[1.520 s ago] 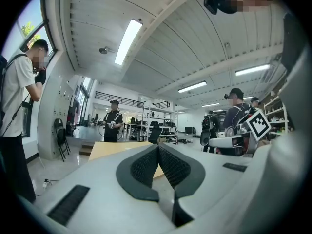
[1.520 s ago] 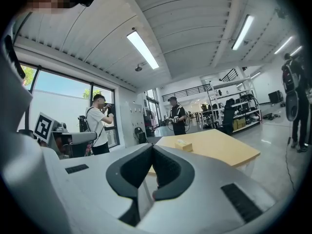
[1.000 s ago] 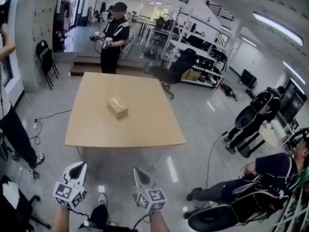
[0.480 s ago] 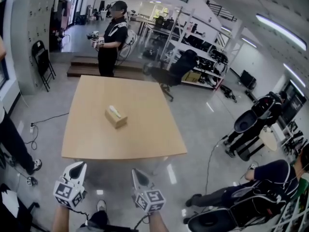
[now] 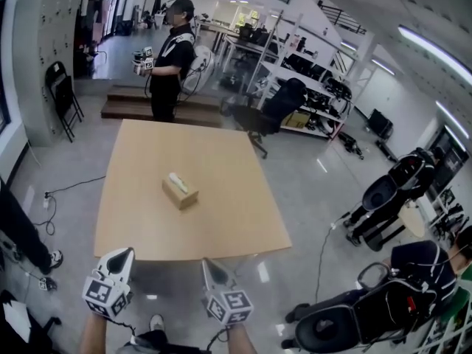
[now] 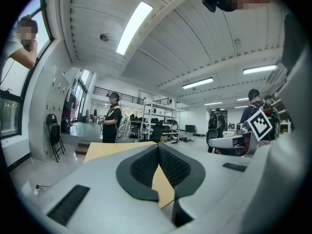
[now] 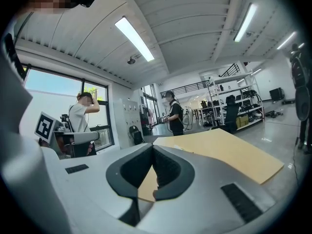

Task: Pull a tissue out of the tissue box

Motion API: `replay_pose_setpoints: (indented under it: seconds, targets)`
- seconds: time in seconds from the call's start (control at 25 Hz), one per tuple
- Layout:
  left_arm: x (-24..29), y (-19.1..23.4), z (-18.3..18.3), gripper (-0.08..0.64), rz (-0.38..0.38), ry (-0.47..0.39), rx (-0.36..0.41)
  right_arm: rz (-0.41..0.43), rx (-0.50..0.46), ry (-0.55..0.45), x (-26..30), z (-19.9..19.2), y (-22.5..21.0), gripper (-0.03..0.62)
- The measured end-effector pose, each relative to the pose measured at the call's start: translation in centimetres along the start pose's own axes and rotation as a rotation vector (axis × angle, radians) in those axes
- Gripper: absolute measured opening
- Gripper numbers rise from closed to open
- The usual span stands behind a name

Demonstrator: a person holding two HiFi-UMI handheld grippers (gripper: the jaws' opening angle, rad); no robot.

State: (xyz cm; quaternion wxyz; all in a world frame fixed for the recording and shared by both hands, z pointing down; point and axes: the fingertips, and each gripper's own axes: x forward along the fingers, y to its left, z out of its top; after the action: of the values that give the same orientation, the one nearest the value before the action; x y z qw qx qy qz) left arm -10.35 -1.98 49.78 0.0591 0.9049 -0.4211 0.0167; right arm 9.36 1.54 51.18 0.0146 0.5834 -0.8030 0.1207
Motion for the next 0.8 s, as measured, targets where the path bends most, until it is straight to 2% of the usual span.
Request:
replay_pose_setpoints:
  seconds: [0.44,0.8]
  targets:
    - [4.4,4.4,0.2,0.008,-0.017,0.002,0.004,-0.013,0.009,-0.004,5.8,1.0,-1.3,0.011]
    - [6.4,6.5,0.0,0.008,-0.041,0.012,-0.013,-0.045,0.008,-0.003,7.8,1.3,-1.7,0.011]
